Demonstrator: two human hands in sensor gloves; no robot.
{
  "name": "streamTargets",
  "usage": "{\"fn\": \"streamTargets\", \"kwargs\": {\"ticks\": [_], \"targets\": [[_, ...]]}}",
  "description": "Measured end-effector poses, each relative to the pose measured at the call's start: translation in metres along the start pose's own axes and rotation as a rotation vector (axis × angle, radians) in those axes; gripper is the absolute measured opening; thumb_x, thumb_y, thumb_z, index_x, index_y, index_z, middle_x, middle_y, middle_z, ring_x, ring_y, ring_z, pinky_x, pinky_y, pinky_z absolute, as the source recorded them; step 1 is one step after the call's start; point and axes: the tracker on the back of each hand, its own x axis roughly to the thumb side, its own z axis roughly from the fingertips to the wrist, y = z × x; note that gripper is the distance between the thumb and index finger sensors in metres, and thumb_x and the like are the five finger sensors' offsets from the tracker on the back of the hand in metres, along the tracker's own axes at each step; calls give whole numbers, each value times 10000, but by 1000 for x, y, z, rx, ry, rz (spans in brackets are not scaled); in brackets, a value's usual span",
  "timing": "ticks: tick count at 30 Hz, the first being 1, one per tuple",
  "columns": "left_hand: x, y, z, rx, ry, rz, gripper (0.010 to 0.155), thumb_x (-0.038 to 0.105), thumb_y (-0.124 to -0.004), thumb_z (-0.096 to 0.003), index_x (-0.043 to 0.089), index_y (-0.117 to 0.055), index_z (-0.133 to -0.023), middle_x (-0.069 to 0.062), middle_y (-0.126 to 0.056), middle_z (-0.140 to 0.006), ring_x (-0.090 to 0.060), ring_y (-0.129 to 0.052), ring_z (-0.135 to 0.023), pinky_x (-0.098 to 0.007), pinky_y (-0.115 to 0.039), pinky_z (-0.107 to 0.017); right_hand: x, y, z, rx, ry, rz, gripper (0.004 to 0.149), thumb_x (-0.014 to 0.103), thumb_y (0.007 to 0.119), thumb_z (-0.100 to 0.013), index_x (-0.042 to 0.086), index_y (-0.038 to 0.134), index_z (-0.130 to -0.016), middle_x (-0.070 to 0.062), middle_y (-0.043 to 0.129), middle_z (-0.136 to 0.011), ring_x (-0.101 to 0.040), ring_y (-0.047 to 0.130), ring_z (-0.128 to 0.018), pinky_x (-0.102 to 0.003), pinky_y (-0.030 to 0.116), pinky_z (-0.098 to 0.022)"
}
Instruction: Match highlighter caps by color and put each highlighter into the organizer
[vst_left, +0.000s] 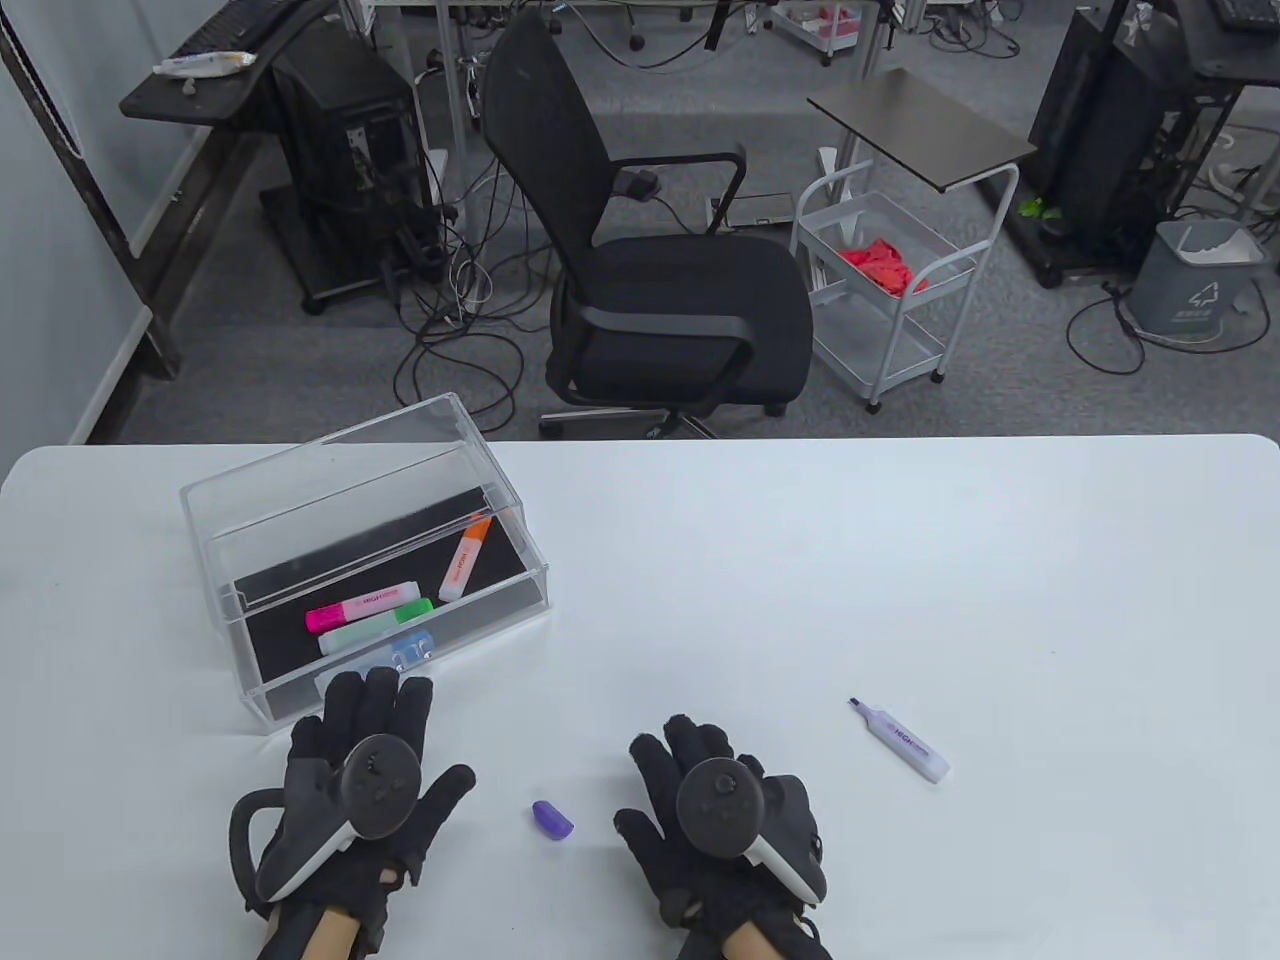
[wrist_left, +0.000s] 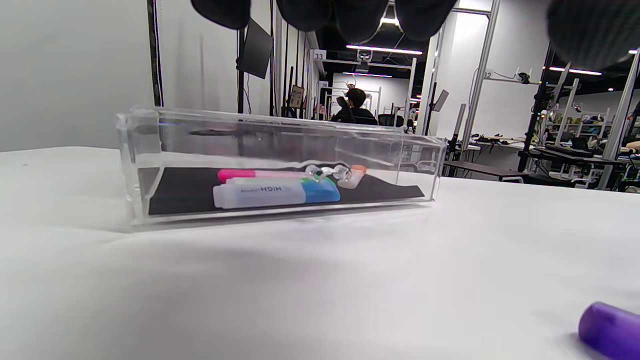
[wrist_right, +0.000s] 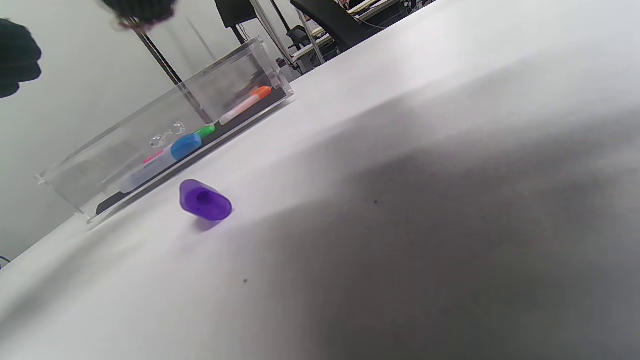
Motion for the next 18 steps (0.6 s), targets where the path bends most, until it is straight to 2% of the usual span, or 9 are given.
{"fn": "streamTargets", "kwargs": {"ticks": [10, 14, 18], "targets": [[-1, -22, -5, -31, -11, -11, 886, 825, -509, -417, 424, -155, -1124, 110, -133, -1217, -264, -141, -1204, -578, -315, -836, -3, -5, -1, -5, 29, 21, 698, 480, 690, -437, 303, 386, -1040, -51, 187, -1148, -355, 143, -1064, -696, 146, -702], [-2, -27, -2, -38, -1, -22, 887, 824, -510, -416, 424, -153, -1122, 110, -131, -1213, -262, -137, -1202, -576, -317, -836, -11, -20, -3, -66, 67, 34, 700, 471, 720, -438, 306, 401, -1040, -48, 190, -1149, -355, 148, -1065, -695, 147, -704], [-3, -31, -3, -49, 8, -33, 889, 825, -510, -415, 422, -148, -1121, 109, -100, -1215, -263, -134, -1200, -575, -316, -836, -29, -46, -8, -115, 182, 108, 711, 464, 747, -442, 314, 396, -1042, -43, 177, -1151, -356, 145, -1068, -697, 148, -707]]}}
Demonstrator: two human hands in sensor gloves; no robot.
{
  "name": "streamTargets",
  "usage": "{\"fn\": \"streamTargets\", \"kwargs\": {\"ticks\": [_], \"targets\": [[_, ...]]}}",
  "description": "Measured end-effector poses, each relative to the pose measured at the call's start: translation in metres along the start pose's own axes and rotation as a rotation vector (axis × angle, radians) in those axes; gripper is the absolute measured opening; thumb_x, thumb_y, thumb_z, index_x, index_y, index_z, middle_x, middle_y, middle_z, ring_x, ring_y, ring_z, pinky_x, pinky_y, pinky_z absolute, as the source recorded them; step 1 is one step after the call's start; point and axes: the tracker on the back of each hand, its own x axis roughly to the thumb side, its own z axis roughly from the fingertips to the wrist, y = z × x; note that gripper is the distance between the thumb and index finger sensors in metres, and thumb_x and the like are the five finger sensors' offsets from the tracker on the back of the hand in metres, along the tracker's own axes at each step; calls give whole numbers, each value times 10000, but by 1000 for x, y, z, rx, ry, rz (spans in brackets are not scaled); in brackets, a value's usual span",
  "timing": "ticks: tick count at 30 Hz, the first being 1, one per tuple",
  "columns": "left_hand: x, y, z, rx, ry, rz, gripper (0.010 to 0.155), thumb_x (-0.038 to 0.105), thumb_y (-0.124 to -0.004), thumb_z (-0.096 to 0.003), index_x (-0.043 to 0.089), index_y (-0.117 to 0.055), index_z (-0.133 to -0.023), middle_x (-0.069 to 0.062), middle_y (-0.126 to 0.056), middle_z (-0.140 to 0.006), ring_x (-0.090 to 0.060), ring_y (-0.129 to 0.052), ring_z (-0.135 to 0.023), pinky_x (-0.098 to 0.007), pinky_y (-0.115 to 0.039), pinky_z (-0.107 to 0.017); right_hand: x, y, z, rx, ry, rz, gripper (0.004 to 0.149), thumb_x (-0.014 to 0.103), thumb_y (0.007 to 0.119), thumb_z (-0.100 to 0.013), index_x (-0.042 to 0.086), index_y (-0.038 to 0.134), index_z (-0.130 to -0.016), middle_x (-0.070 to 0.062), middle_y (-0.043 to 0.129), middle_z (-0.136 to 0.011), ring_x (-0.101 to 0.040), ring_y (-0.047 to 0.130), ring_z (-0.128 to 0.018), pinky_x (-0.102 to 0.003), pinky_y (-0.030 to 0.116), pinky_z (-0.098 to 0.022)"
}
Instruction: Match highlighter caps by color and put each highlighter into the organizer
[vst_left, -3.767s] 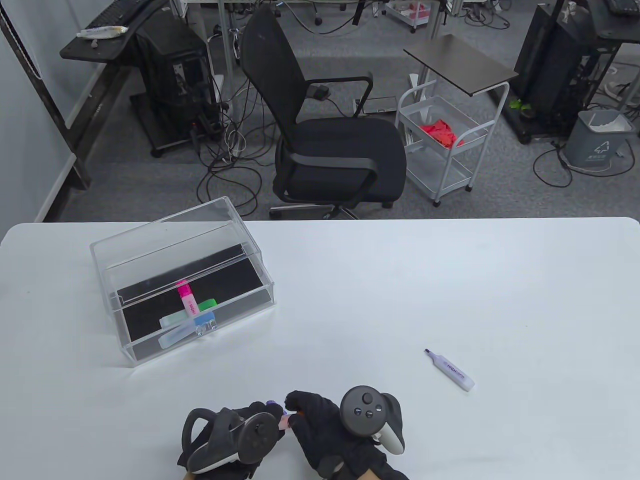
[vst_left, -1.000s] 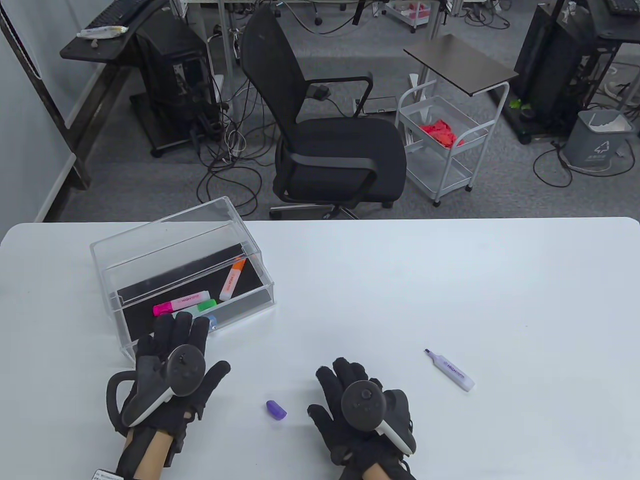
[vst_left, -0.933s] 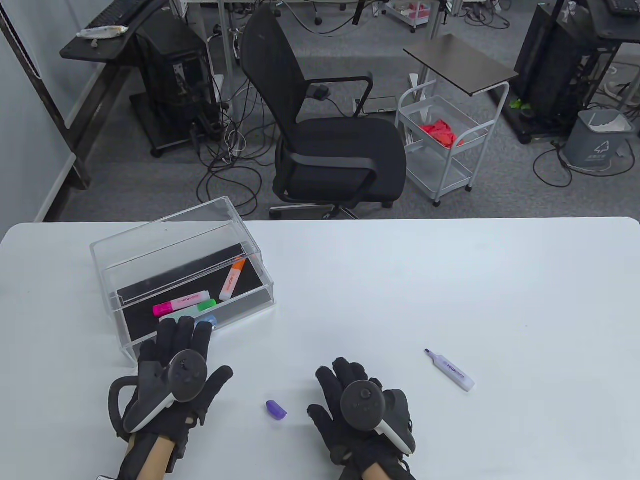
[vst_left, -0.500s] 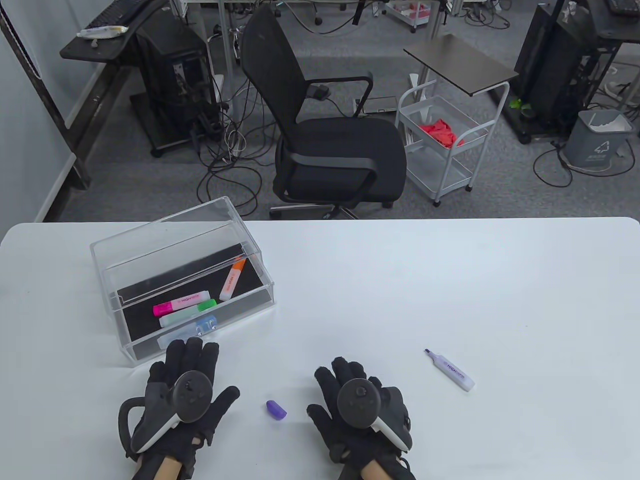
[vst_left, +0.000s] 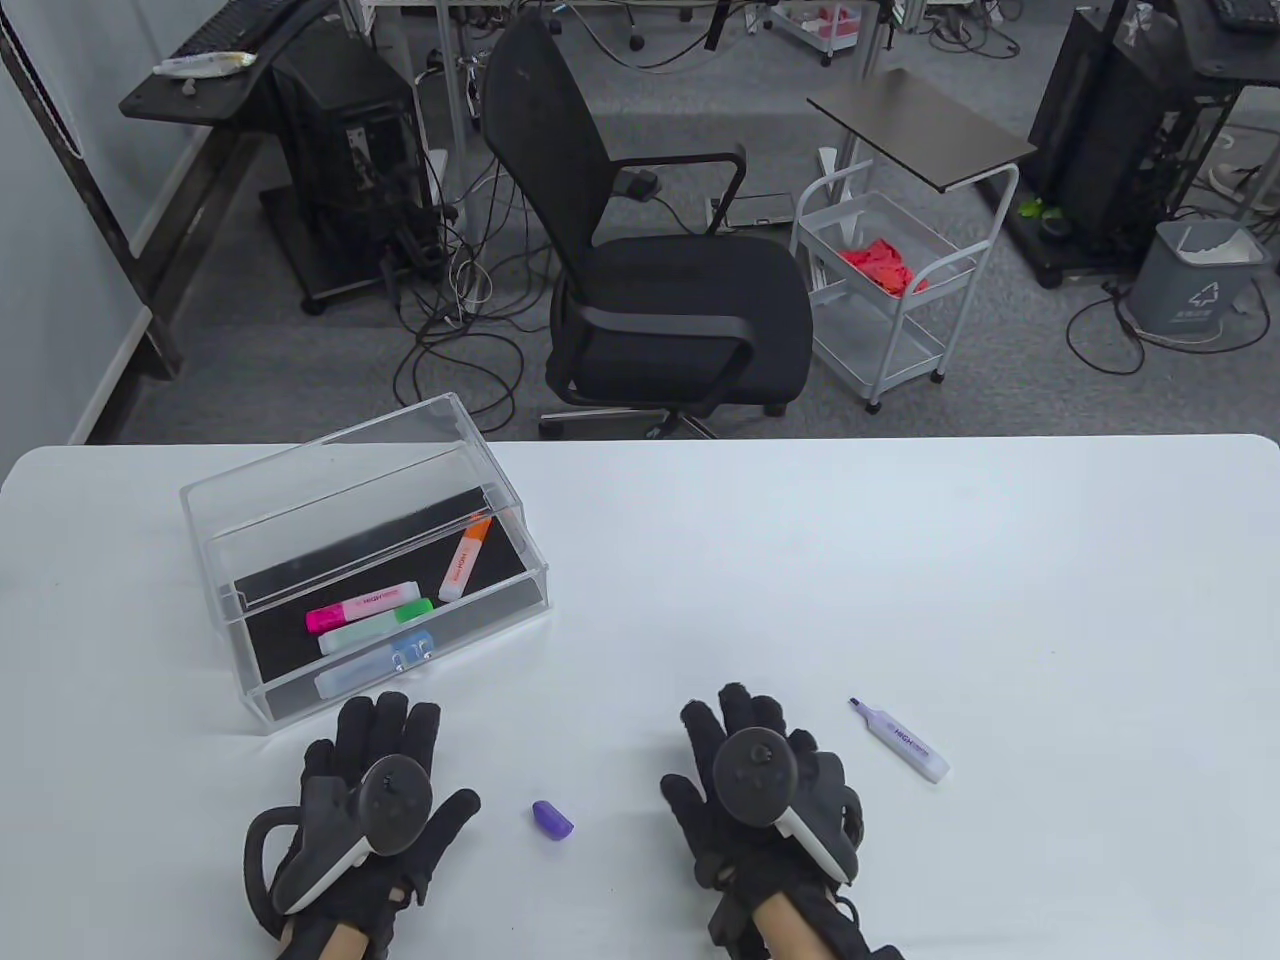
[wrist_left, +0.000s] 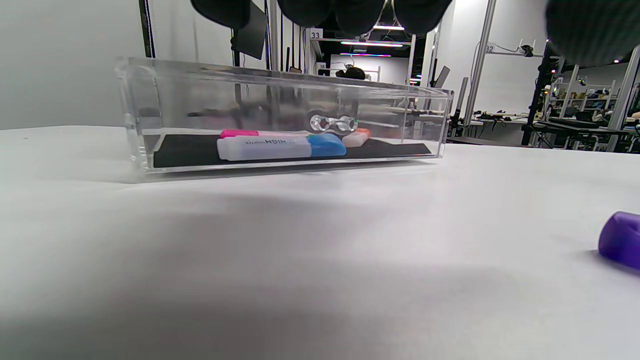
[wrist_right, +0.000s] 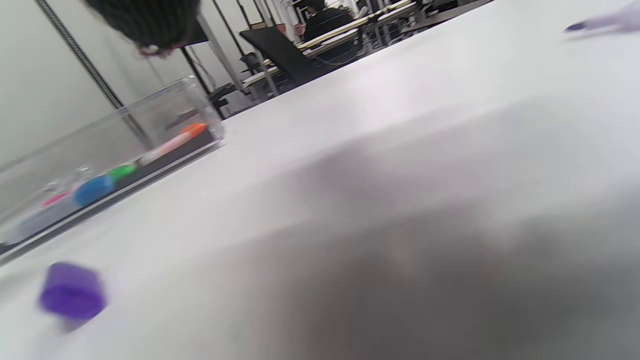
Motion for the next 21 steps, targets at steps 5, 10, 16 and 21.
{"fn": "streamTargets", "kwargs": {"ticks": [5, 10, 16, 21], "targets": [[-2, -1, -2, -7, 11, -5, 890, 825, -508, -415, 422, -144, -1120, 110, -97, -1213, -260, -130, -1200, -574, -312, -837, -35, -23, -17, 17, 152, 118, 743, 464, 766, -440, 321, 355, -1042, -36, 147, -1148, -357, 136, -1069, -698, 151, -709], [-6, -3, -6, -22, 27, -8, 889, 824, -509, -415, 422, -145, -1120, 110, -94, -1213, -261, -128, -1199, -574, -311, -837, -83, -40, -33, 13, 319, 201, 765, 450, 792, -435, 306, 348, -1041, -49, 172, -1148, -369, 165, -1067, -700, 172, -710], [-5, -7, -8, -41, 28, -16, 890, 825, -506, -416, 422, -139, -1119, 109, -91, -1212, -262, -125, -1197, -573, -315, -837, -128, -40, -39, 80, 468, 285, 793, 441, 832, -418, 254, 381, -1043, -79, 302, -1153, -376, 275, -1074, -707, 224, -714], [-2, -9, -9, -49, 21, -25, 891, 825, -506, -415, 423, -138, -1119, 109, -91, -1211, -260, -127, -1198, -572, -318, -837, -146, -35, -39, 109, 512, 288, 771, 437, 842, -413, 266, 425, -1039, -76, 379, -1147, -374, 347, -1072, -706, 265, -718]]}}
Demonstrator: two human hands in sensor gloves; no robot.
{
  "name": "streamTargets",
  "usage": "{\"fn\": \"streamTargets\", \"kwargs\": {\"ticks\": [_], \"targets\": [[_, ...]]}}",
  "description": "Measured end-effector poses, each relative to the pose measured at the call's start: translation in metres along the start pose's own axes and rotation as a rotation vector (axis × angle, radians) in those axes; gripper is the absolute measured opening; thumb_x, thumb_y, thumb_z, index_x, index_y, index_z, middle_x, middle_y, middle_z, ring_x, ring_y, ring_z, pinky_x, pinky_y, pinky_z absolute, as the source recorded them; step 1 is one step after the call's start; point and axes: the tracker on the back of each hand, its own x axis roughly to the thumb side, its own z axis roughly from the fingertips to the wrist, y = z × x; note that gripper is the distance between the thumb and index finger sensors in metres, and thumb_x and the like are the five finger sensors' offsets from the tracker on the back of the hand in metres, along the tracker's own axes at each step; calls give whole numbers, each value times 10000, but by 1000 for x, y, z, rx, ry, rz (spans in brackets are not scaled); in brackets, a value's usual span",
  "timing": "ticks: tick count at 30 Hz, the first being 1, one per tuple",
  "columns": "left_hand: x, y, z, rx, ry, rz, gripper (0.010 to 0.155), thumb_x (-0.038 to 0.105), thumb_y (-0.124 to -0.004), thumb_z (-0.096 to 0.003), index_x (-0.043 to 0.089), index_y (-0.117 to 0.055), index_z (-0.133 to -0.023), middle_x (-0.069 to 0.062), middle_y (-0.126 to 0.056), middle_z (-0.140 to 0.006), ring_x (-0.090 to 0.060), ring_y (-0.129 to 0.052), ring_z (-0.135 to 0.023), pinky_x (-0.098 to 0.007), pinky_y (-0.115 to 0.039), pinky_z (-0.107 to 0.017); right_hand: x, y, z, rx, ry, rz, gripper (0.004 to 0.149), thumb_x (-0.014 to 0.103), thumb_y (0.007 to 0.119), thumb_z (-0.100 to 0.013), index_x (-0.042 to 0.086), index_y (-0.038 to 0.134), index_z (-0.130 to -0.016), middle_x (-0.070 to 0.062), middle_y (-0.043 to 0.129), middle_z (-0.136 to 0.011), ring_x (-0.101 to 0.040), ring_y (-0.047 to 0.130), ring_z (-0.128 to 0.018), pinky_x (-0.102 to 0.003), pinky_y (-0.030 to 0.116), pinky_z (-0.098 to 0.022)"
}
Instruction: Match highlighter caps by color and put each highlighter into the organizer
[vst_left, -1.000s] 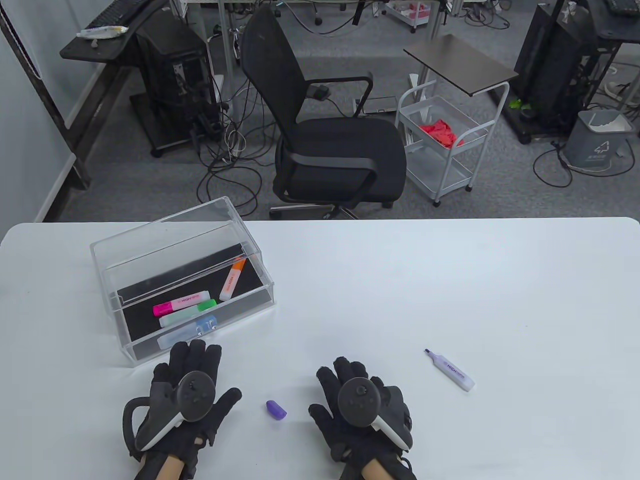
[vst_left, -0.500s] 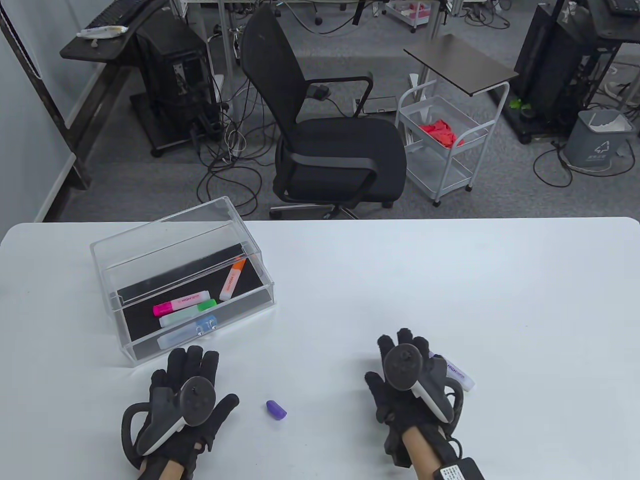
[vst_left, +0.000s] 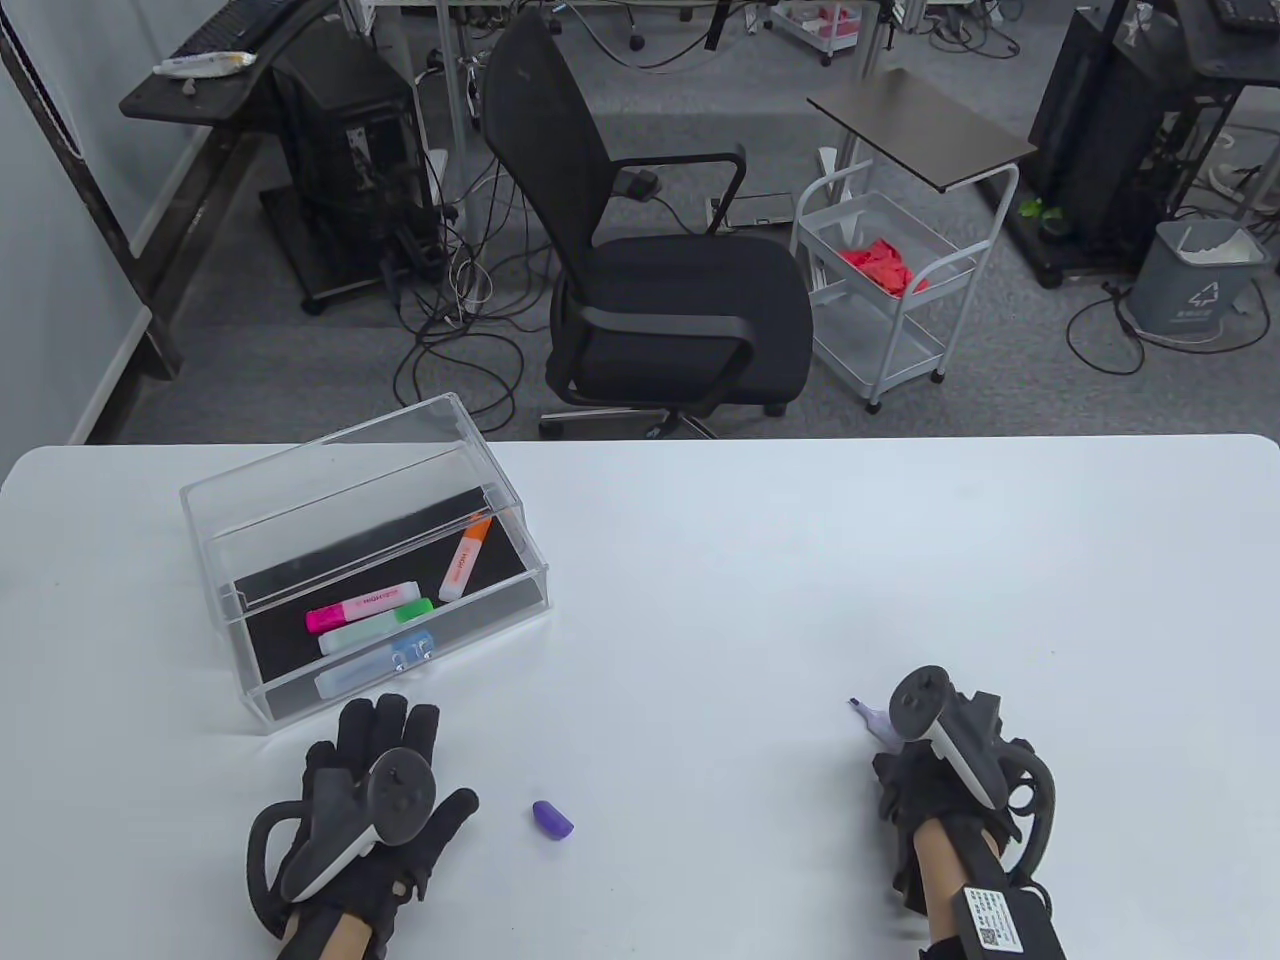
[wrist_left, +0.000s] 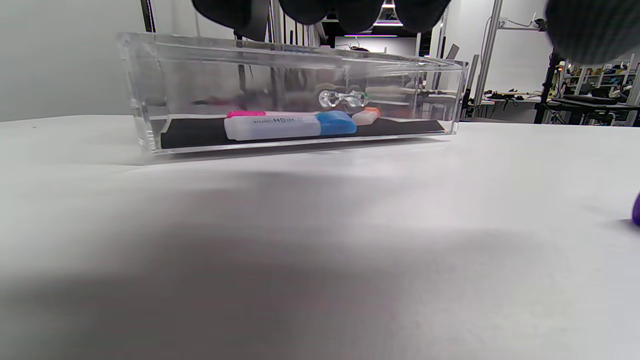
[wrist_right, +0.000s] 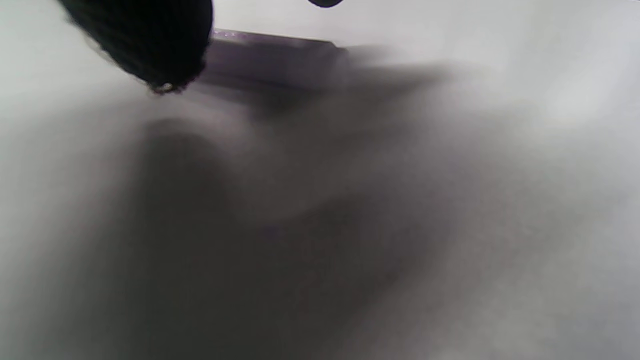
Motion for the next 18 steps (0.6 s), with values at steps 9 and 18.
{"fn": "streamTargets", "kwargs": {"ticks": [9, 18], "targets": [[1, -1, 0, -7, -2, 1, 893, 825, -508, -414, 418, -141, -1119, 106, -95, -1210, -261, -132, -1197, -570, -324, -837, 1, 5, -6, -41, 13, 31, 599, 392, 839, -418, 242, 642, -963, -81, 588, -1068, -359, 597, -1007, -688, 396, -716], [3, -2, 0, -9, -15, 7, 892, 823, -507, -417, 415, -143, -1121, 105, -101, -1212, -264, -144, -1199, -568, -340, -839, 9, 11, -4, -52, 11, 88, 556, 348, 779, -436, 141, 615, -925, -164, 597, -1017, -406, 636, -947, -693, 459, -696]]}}
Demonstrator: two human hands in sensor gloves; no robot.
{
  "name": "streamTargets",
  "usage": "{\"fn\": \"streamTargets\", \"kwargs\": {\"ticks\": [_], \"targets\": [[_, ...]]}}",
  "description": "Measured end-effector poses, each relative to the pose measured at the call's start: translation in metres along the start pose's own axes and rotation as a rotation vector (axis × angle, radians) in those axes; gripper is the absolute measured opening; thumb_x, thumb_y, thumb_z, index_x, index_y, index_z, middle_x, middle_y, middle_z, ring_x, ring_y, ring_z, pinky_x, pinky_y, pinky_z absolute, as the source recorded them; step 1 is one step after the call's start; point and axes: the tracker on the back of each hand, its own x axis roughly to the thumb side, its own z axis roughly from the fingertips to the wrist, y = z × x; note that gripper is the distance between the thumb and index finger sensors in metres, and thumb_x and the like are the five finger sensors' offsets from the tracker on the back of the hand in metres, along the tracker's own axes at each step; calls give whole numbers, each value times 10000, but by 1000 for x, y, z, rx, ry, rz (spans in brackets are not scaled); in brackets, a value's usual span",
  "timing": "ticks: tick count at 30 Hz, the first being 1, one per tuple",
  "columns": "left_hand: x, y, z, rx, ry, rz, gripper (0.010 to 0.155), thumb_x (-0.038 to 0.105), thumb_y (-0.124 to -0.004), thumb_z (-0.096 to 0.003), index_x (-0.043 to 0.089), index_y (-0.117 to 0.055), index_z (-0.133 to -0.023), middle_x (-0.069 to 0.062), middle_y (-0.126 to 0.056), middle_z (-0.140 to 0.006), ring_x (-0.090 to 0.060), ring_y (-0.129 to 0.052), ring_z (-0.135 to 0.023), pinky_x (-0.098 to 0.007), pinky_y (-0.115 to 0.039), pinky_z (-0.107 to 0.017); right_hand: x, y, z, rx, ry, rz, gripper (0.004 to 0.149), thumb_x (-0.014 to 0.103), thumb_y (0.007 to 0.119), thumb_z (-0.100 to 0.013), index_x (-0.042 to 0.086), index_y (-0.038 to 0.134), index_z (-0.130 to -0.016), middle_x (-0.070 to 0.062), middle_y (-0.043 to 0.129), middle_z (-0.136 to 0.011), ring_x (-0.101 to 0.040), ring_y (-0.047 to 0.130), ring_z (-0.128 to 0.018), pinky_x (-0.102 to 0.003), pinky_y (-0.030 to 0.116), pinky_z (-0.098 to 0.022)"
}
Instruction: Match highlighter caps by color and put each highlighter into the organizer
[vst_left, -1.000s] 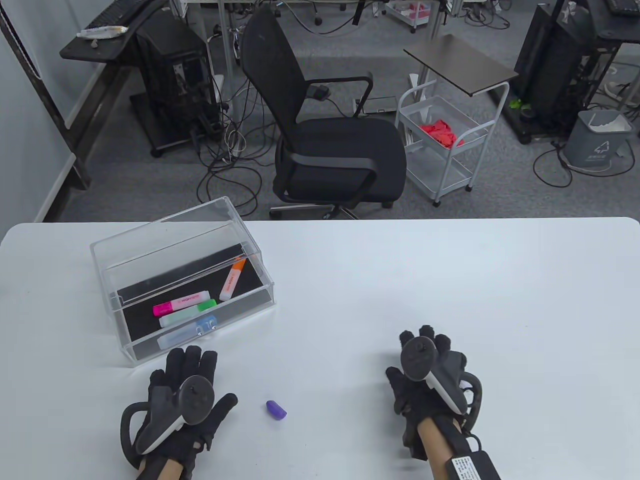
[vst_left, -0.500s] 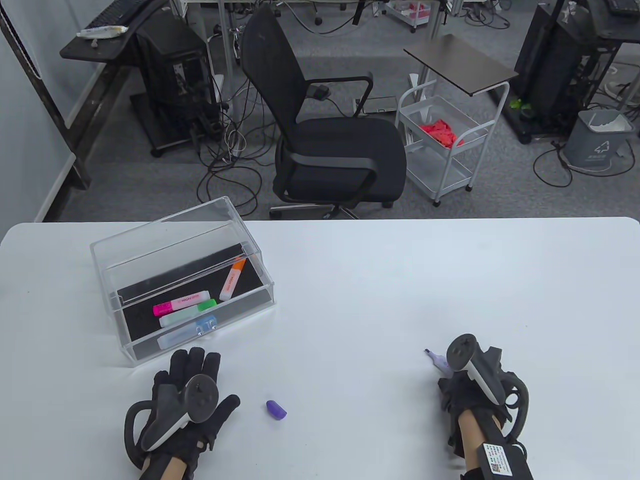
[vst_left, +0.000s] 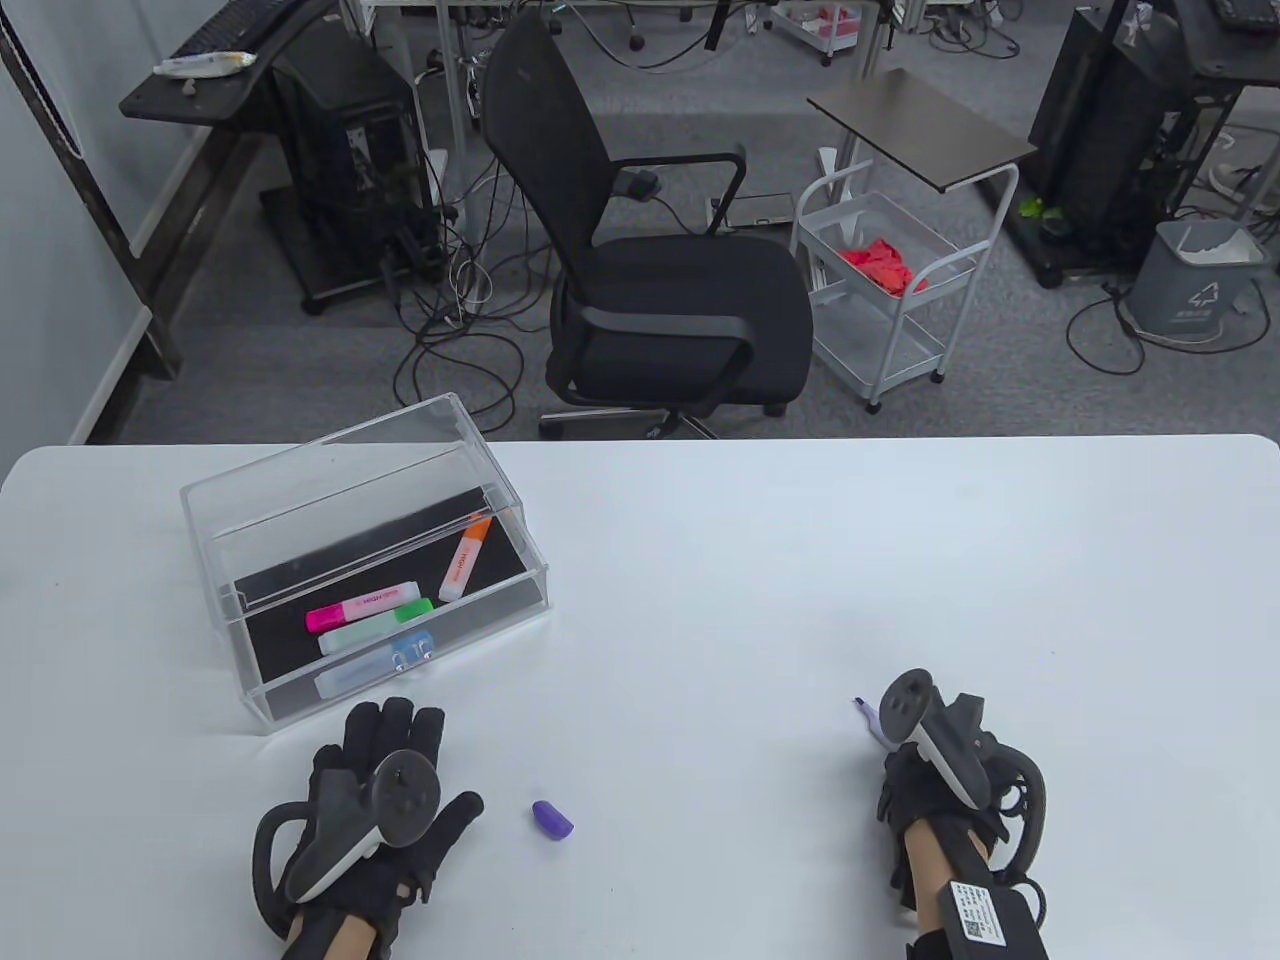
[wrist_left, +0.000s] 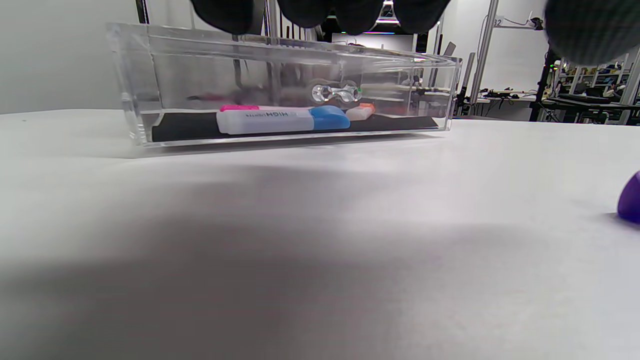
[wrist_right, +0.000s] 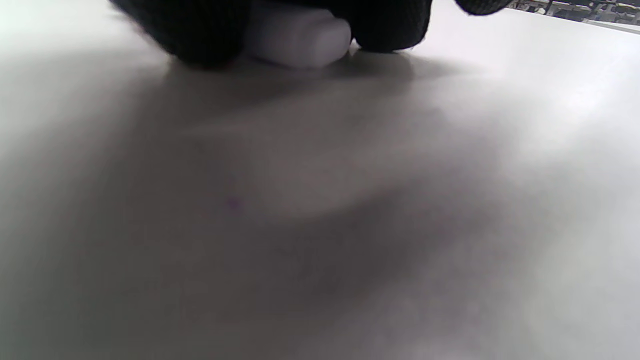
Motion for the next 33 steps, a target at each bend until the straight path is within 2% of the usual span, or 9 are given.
{"fn": "streamTargets", "kwargs": {"ticks": [4, 8, 12, 17, 26, 33], "targets": [[1, -1, -1, -18, -6, 12, 890, 822, -506, -419, 412, -145, -1121, 103, -111, -1214, -271, -160, -1199, -565, -344, -840, 5, -6, 7, 0, 35, 17, 562, 339, 757, -445, 155, 560, -939, -188, 653, -1009, -418, 710, -932, -696, 517, -686], [-2, 1, -1, -15, -2, 52, 889, 819, -509, -419, 406, -159, -1124, 98, -156, -1216, -277, -179, -1201, -568, -352, -836, 19, -18, 18, -13, 3, -16, 569, 340, 729, -454, 159, 522, -952, -152, 744, -944, -381, 833, -850, -672, 605, -657], [-1, -1, -1, -35, -27, 126, 888, 820, -505, -423, 402, -157, -1126, 96, -158, -1216, -278, -178, -1200, -566, -356, -837, 42, -27, 35, -73, -108, -106, 588, 340, 678, -460, 143, 428, -954, -141, 685, -922, -340, 859, -766, -642, 649, -618], [9, 2, 2, -16, -55, 91, 890, 823, -497, -425, 398, -148, -1127, 93, -110, -1215, -278, -161, -1197, -566, -350, -837, 76, -38, 61, -104, -266, -203, 605, 304, 690, -459, 130, 394, -957, -149, 656, -927, -329, 853, -726, -626, 670, -587], [31, 3, 9, -57, -199, 319, 892, 822, -489, -433, 377, -166, -1135, 79, -134, -1220, -288, -214, -1194, -562, -374, -833, 132, -49, 124, -205, -550, -321, 616, 280, 756, -447, 135, 442, -956, -149, 689, -930, -305, 891, -687, -597, 703, -578], [38, 6, 15, -34, -298, 530, 886, 824, -499, -435, 359, -232, -1142, 65, -243, -1225, -300, -300, -1198, -554, -451, -825, 155, -44, 169, -247, -746, -426, 616, 281, 783, -437, 136, 474, -950, -147, 715, -918, -290, 913, -660, -584, 727, -560]]}}
